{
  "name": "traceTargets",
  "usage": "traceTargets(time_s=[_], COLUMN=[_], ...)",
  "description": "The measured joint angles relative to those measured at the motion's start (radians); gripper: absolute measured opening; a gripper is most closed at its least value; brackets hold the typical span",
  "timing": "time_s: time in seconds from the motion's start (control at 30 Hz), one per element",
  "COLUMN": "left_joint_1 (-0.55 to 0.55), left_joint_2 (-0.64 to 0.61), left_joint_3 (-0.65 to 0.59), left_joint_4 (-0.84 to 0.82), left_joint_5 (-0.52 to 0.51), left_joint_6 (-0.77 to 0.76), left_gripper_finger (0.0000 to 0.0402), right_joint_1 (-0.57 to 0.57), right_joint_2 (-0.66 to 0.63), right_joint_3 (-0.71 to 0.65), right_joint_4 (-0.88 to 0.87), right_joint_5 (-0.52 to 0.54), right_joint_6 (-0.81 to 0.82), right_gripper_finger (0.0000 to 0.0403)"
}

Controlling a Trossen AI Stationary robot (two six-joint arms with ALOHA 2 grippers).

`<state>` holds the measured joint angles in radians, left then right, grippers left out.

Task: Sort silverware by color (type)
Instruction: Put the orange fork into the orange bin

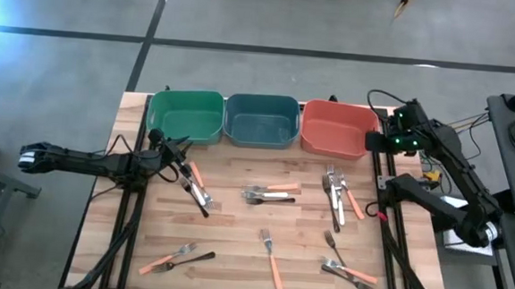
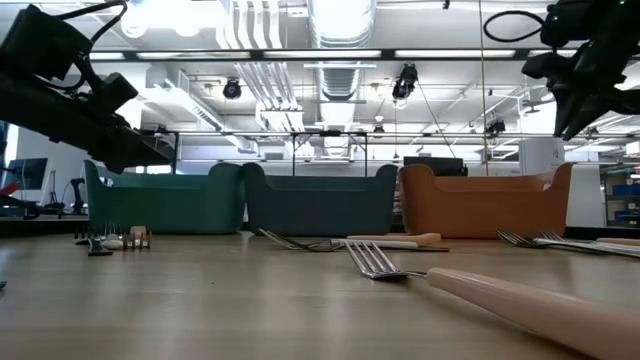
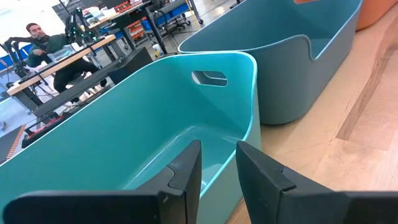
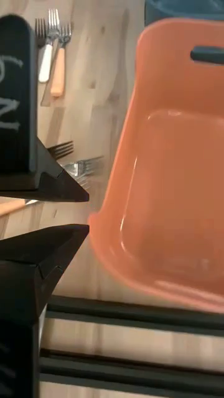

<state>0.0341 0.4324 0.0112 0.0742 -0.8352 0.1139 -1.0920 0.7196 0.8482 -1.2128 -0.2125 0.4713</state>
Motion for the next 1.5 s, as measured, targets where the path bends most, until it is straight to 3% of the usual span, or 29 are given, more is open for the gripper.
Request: traceTargets(time_s=[0.4,0.7,1.0,1.27,1.5], left_joint_1=[0.0,0.0,0.0,0.0,0.0], left_joint_2=[0.0,0.0,0.0,0.0,0.0], left_joint_3=[0.0,0.0,0.0,0.0,0.0], left_joint_4=[0.0,0.0,0.0,0.0,0.0], left_joint_5=[0.0,0.0,0.0,0.0,0.0], left_joint_6=[0.0,0.0,0.0,0.0,0.0], left_gripper_finger=[0.0084,0.0084,0.0084,0.0084,0.0084], right_joint_1=[0.146,0.373,0.649,0.814,0.947], right_joint_2=[0.166,0.303,0.36,0.377,0.383], right_joint_3=[0.194,0.248,0.216,0.16,0.068], right_joint_4=[0.038,0.028,-0.079,-0.132,-0.135], right_joint_5=[0.004,0.005,0.031,0.074,-0.001], right_joint_6=[0.015,0.04,0.203,0.363,0.375], right_gripper_finger=[0.0061,0.0061,0.0061,0.0061,0.0061])
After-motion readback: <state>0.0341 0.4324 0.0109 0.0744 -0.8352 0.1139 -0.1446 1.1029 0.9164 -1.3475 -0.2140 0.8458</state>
